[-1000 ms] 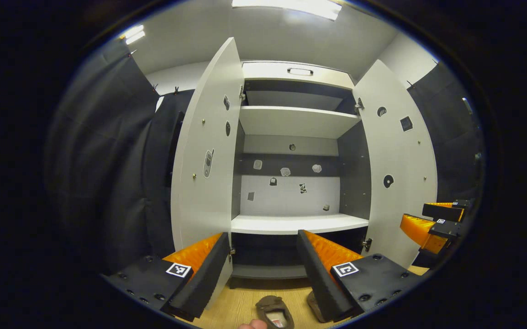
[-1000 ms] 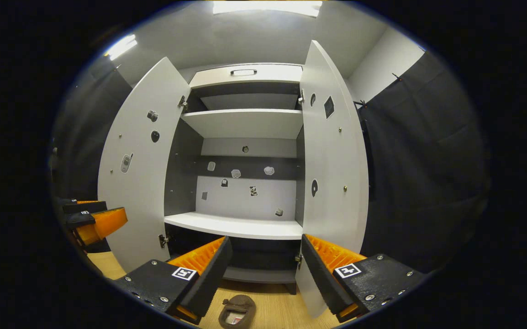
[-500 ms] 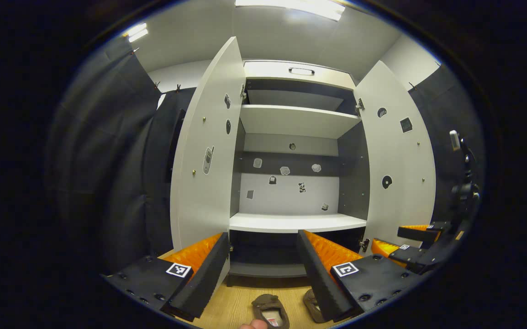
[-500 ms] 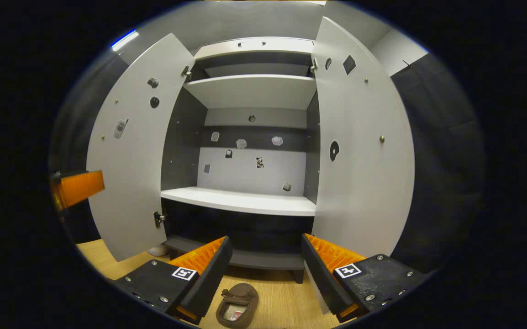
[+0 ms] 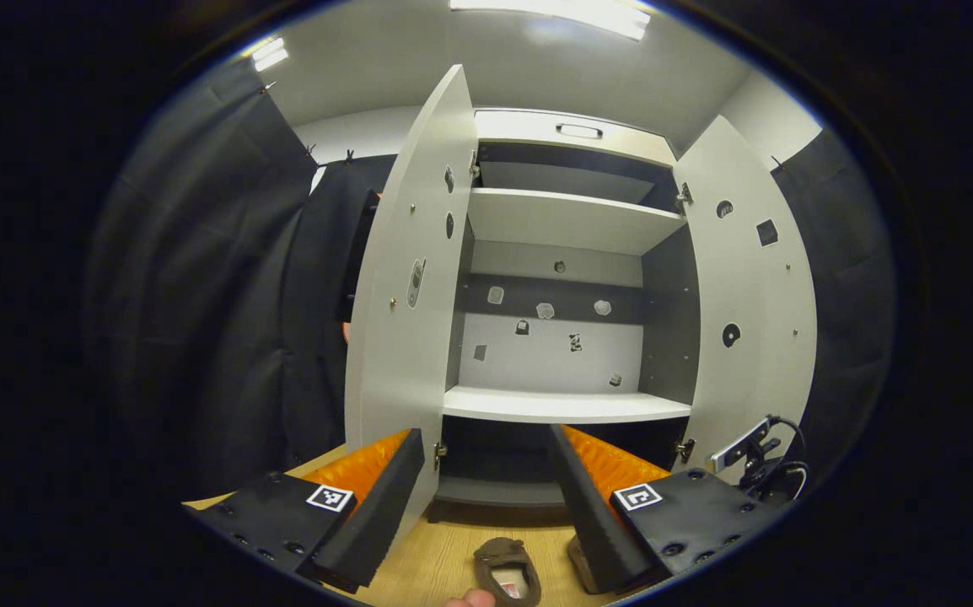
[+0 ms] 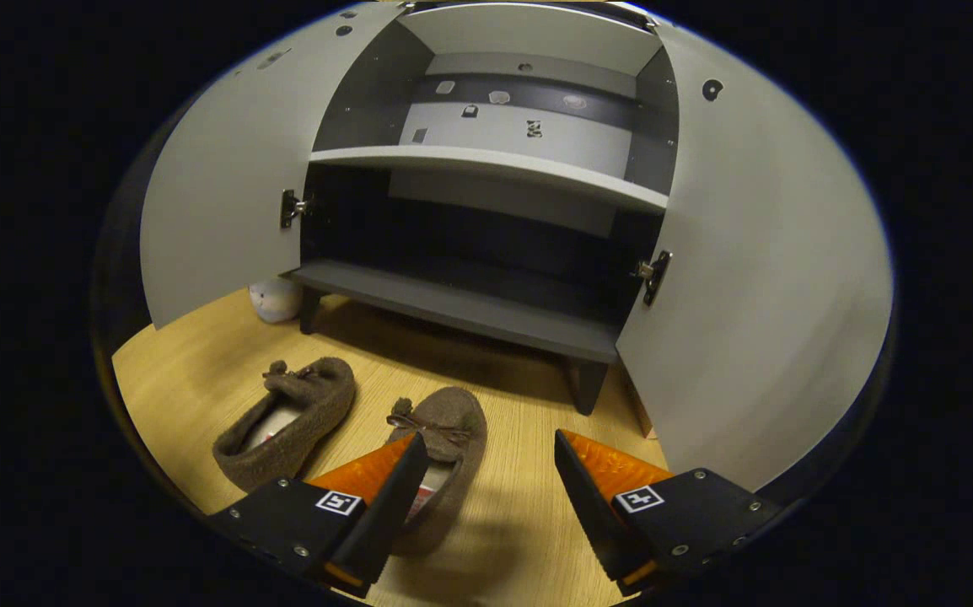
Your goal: Grab one shoe with the right hand and put it into the shoe cabinet, grab the other shoe with the left hand and put it into the shoe cabinet; then close the right door with the right hand and the left door with the left hand.
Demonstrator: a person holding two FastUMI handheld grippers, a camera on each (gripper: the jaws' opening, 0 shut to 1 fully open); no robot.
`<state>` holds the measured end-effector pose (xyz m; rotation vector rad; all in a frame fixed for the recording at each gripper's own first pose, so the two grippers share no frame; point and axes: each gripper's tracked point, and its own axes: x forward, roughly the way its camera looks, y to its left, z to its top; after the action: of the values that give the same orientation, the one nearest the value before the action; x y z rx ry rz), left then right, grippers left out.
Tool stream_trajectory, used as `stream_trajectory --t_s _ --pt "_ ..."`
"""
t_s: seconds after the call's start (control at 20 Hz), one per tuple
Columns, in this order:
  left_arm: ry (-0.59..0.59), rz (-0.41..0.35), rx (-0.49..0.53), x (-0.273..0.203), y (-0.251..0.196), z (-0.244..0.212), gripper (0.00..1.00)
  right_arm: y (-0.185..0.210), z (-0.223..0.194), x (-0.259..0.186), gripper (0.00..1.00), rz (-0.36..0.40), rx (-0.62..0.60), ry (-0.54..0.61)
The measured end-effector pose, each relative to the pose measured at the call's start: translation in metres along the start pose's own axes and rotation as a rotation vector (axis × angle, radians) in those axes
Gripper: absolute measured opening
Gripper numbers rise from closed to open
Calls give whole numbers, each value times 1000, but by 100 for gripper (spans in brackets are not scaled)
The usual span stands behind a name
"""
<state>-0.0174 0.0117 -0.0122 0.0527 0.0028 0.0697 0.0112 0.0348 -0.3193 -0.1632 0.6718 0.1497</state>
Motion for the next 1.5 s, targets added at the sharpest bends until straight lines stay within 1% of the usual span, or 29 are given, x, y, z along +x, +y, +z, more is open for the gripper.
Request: stream_trajectory --t_s 0.15,0.25,0.35,0.4,0.45,0.55,0.65,0.7,0.75,0.8,0.85,0.95,1.0,1.05,1.1,1.2,1.3,1.4,1.45,1.5 --pt "1 17 6 1 6 -2 96 1 -23 21 93 -2 7 73" --pt "-8 7 1 2 5 -1 96 1 -43 36 93 -11 11 139" --pt "-17 0 6 3 5 2 96 2 -46 53 92 -3 47 155" --pt "-16 -2 11 3 4 2 99 -2 -45 64 89 -17 50 150" --pt "-13 -3 12 4 3 1 96 -4 -49 73 88 -21 41 164" --pt "-8 2 10 5 4 -1 96 1 -59 86 85 -7 42 194" --pt "-3 7 9 5 5 -2 96 5 -60 96 78 9 36 183" --pt "-1 8 12 4 6 -2 96 10 -61 96 68 17 36 180" --pt "-4 12 17 3 7 -2 96 14 -61 95 63 23 34 169" --pt "-6 20 24 3 9 -1 96 17 -61 94 50 27 25 162" --pt "-7 25 30 3 12 -1 96 21 -61 94 44 29 17 161" --pt "-6 35 34 2 15 0 96 16 -60 97 27 -3 8 154" --pt "-5 38 35 1 15 -1 96 17 -59 96 13 3 11 152" --pt "-4 37 35 1 15 -1 96 17 -58 96 6 5 17 149" --pt "-3 34 36 1 15 0 96 17 -59 93 2 13 29 157" --pt "-6 25 48 0 13 1 96 18 -50 83 2 27 43 130" --pt "-9 14 54 2 9 2 96 10 -34 67 1 12 33 78" --pt "-13 0 49 3 4 2 96 6 -16 45 2 3 79 30" --pt "-15 -8 45 3 1 2 96 4 -2 31 2 -3 102 -13" --pt "-17 -15 43 4 -2 3 94 1 15 15 1 -13 121 -67"
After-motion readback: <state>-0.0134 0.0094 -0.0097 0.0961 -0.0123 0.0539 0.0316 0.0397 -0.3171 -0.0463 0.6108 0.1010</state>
